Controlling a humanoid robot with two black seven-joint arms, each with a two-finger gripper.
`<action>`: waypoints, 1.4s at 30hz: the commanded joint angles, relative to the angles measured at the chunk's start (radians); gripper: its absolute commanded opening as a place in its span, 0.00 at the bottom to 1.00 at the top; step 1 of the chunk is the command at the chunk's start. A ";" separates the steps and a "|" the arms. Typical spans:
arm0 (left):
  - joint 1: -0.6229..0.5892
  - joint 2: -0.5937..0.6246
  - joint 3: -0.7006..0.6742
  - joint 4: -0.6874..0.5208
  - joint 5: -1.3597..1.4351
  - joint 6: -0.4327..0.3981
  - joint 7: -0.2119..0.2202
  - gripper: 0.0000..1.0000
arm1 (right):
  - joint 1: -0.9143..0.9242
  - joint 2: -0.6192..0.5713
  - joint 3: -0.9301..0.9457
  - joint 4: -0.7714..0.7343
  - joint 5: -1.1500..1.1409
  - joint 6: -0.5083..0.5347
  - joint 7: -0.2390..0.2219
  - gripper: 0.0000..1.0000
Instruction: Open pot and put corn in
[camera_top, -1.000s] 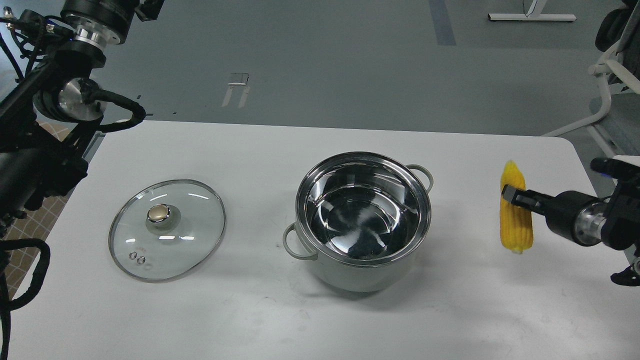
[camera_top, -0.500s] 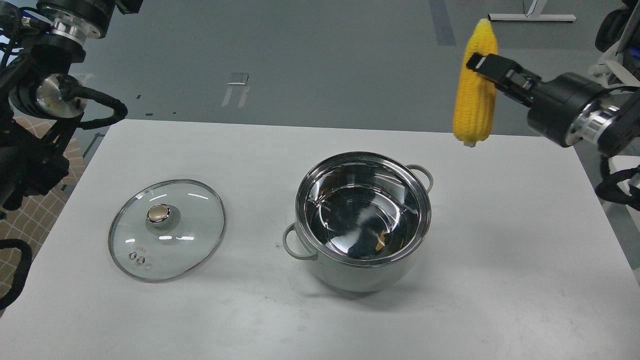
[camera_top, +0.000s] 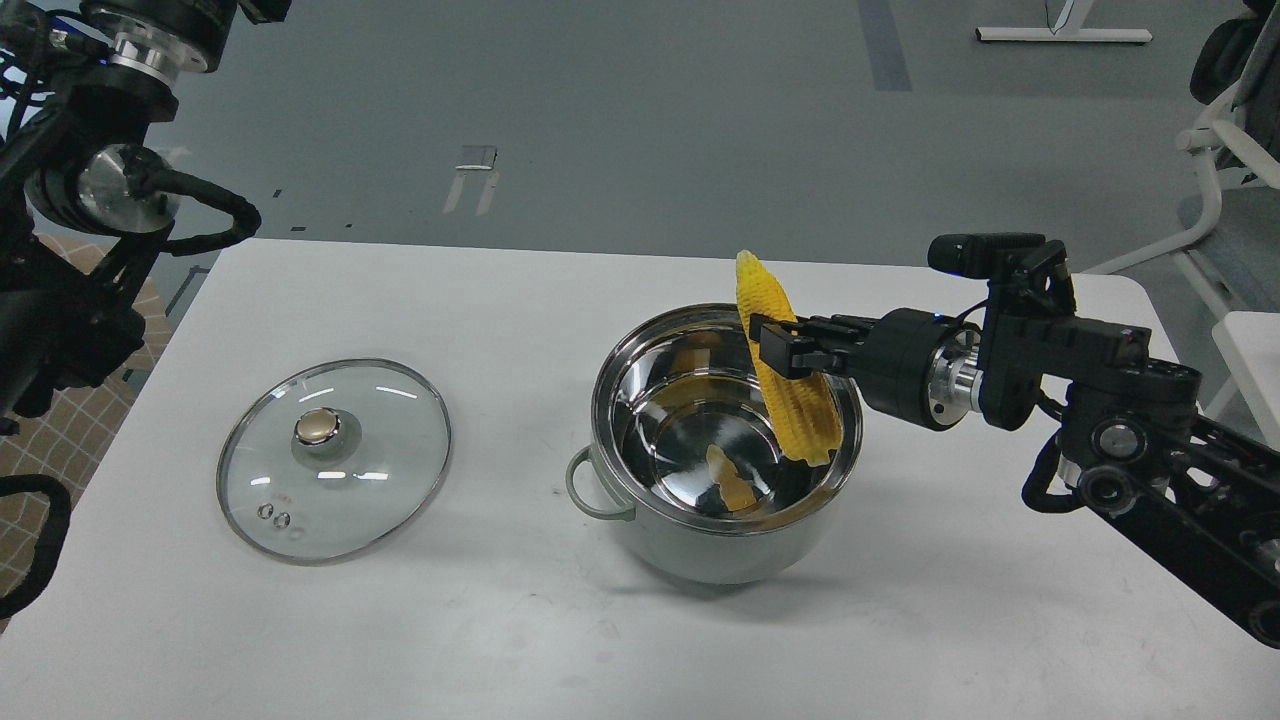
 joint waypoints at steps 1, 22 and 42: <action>-0.001 -0.002 0.000 0.000 0.001 0.000 -0.001 0.98 | -0.002 0.003 -0.030 -0.002 -0.003 0.000 -0.001 0.36; -0.002 -0.002 0.000 0.000 0.001 -0.001 -0.004 0.98 | 0.013 0.017 0.011 -0.008 -0.001 0.000 0.002 0.98; 0.013 -0.006 0.023 0.018 0.002 -0.005 0.000 0.98 | 0.132 0.313 0.893 -0.422 0.223 -0.016 0.056 0.99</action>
